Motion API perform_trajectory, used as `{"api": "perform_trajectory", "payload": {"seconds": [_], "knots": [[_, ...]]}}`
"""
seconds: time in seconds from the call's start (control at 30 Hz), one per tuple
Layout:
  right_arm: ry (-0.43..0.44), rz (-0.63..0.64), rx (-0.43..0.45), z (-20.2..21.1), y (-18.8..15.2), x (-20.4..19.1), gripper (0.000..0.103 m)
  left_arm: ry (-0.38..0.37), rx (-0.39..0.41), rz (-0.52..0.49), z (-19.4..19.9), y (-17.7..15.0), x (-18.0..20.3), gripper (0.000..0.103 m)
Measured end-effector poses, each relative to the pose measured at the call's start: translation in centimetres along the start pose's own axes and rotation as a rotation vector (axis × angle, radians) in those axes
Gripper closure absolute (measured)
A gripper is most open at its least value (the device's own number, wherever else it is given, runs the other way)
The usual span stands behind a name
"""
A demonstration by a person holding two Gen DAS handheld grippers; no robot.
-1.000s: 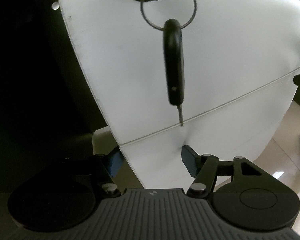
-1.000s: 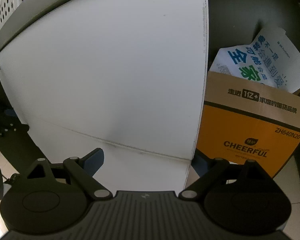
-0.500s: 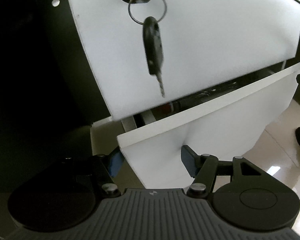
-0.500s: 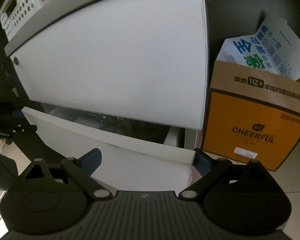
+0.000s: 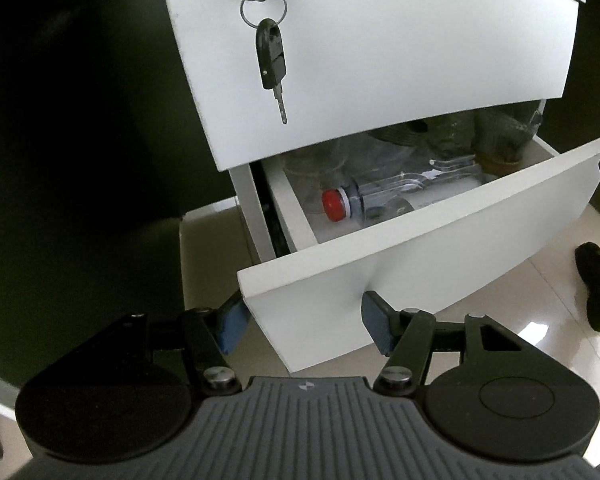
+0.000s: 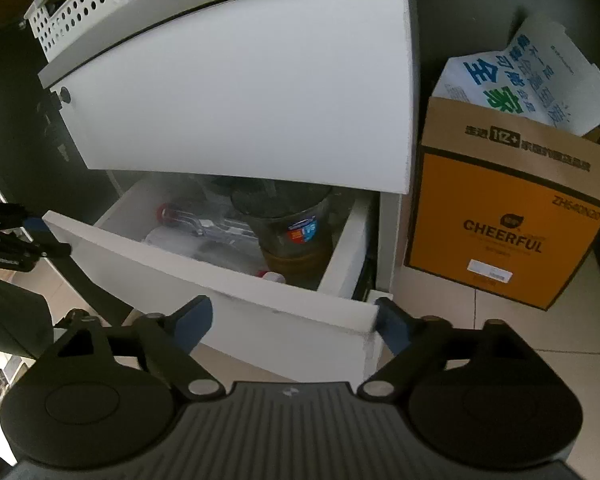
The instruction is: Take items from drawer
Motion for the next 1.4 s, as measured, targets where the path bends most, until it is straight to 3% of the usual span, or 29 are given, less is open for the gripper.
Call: {"api": "perform_trajectory", "payload": {"seconds": [0.13, 0.27, 0.3, 0.37, 0.47, 0.53, 0.63, 0.93, 1.4], "knots": [[-0.015, -0.008, 0.037, 1.0, 1.2, 0.0, 0.024, 0.009, 0.036, 0.081, 0.8, -1.0, -6.5, 0.041], [0.003, -0.028, 0.058, 0.9, 2.9, -0.9, 0.038, 0.011, 0.079, 0.149, 7.3, -0.3, -7.3, 0.046], [0.001, -0.02, 0.055, 0.7, 3.2, -1.2, 0.039, 0.014, 0.085, 0.153, 8.0, -0.2, -7.3, 0.048], [-0.024, -0.003, 0.032, 0.1, 3.6, -1.7, 0.053, 0.021, 0.08, 0.155, 7.8, 0.3, -7.0, 0.054], [-0.071, 0.017, -0.013, -0.9, 4.0, -2.4, 0.065, 0.017, 0.044, 0.161, 6.7, 1.0, -6.7, 0.07], [-0.086, 0.02, -0.05, -1.5, 3.7, -2.7, 0.068, 0.018, 0.021, 0.152, 5.3, 0.9, -6.3, 0.079], [-0.112, 0.028, -0.103, -2.5, 3.1, -3.0, 0.069, 0.019, -0.018, 0.149, 3.2, 1.2, -6.1, 0.082], [-0.136, -0.089, -0.152, -3.3, 2.5, -2.0, 0.071, 0.023, -0.068, 0.157, 2.4, -0.3, -5.9, 0.083], [-0.128, -0.058, -0.207, -2.0, 0.4, -3.0, 0.071, 0.02, -0.092, 0.18, 6.3, -2.4, -4.5, 0.083]]}}
Point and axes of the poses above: each gripper's, at about its wrist camera, not at the fingertips, and z roughly against the way its jaws point, x to its right, y to its top, the point moved 9 cm from there along -z, roughly the way its jaws point, and after that the axes turned 14 degrees about x, right-handed, at the moved point
